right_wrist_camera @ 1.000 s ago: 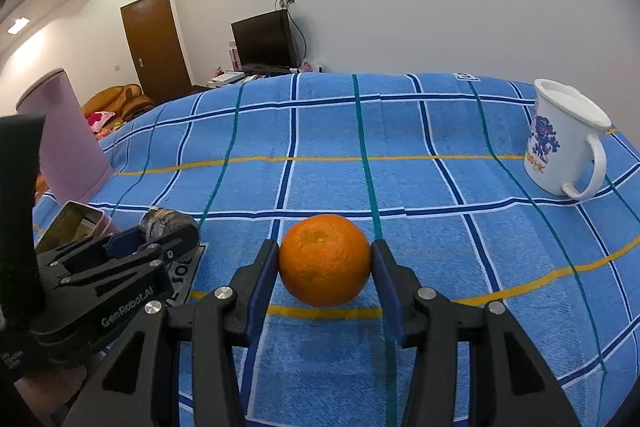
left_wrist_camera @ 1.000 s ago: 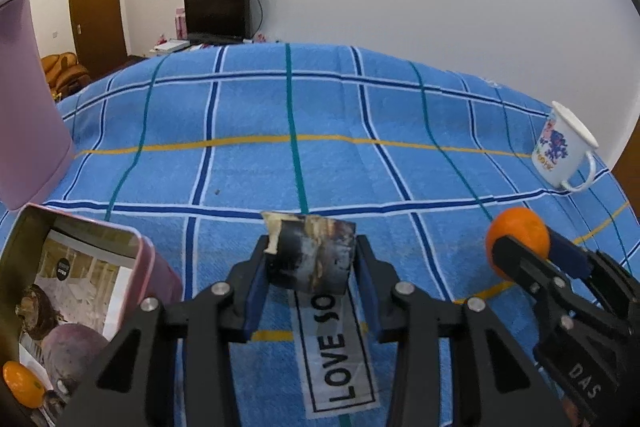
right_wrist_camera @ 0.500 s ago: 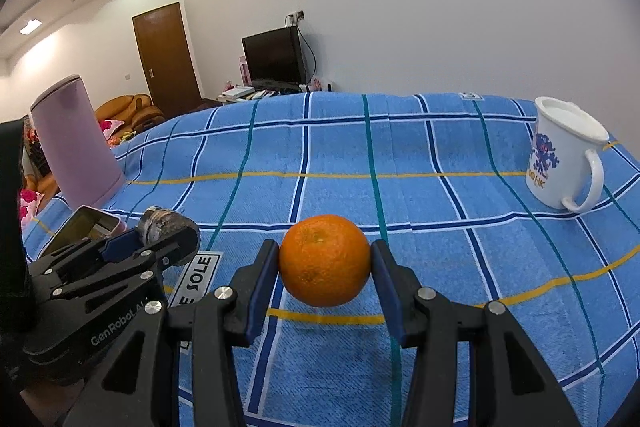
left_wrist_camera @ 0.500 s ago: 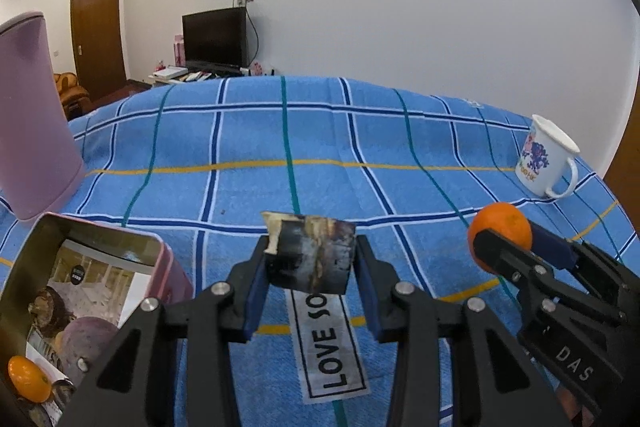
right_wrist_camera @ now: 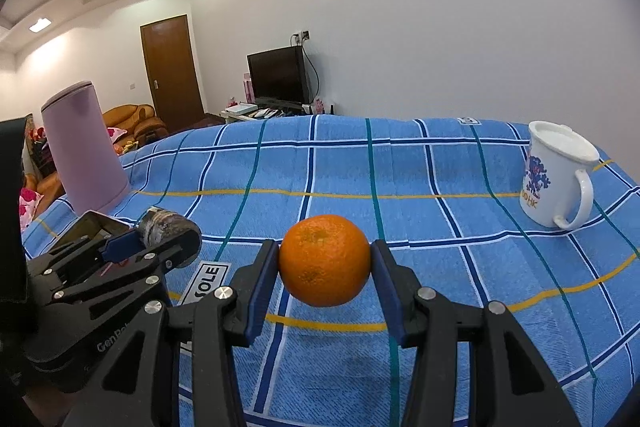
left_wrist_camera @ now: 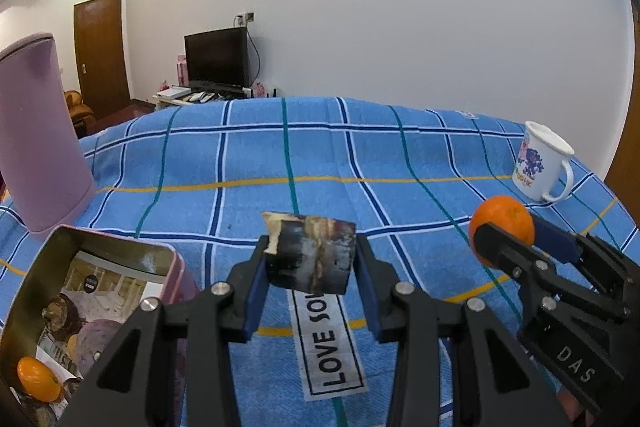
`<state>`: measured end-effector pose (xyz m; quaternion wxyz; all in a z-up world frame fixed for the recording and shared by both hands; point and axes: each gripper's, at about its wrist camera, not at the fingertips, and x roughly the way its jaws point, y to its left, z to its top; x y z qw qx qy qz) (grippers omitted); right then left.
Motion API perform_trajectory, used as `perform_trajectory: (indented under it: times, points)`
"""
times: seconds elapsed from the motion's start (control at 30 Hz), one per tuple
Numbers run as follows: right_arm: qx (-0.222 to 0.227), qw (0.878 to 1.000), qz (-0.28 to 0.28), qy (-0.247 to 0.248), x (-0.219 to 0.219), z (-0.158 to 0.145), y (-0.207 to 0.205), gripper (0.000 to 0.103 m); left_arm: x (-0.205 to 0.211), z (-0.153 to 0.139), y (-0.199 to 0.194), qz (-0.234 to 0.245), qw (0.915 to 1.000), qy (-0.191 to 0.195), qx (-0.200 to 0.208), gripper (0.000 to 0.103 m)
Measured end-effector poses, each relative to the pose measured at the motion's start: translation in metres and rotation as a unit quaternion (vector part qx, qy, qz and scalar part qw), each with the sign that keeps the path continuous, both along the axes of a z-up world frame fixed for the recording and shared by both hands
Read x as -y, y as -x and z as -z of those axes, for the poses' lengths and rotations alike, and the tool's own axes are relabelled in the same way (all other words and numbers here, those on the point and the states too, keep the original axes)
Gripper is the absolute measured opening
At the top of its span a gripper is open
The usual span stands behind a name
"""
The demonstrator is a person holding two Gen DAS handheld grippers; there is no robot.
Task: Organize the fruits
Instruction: 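Lift the can and orange and carry both over the tin box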
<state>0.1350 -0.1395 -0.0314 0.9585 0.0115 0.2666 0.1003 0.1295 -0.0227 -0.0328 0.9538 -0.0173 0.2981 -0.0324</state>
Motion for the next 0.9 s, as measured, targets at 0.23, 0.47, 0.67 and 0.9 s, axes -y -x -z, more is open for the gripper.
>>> perform_trajectory:
  times: [0.23,0.47,0.67,0.9]
  points:
    - [0.014,1.000,0.002,0.000,0.001,-0.003,0.004,0.049,0.001,-0.002,0.007,-0.002,0.9999,-0.005,0.013,0.041]
    - [0.031,1.000,0.004,-0.001,0.001,-0.006,0.011,0.049,0.001,-0.005,0.014,-0.003,0.9996,-0.007,0.026,0.041]
    - [0.043,0.999,0.005,0.000,0.001,-0.008,0.017,0.049,0.002,-0.008,0.020,-0.002,0.9992,-0.013,0.038,0.041]
    - [0.060,0.998,0.000,0.006,-0.002,-0.010,0.026,0.049,0.000,-0.009,0.026,-0.006,0.9987,-0.008,0.050,0.041]
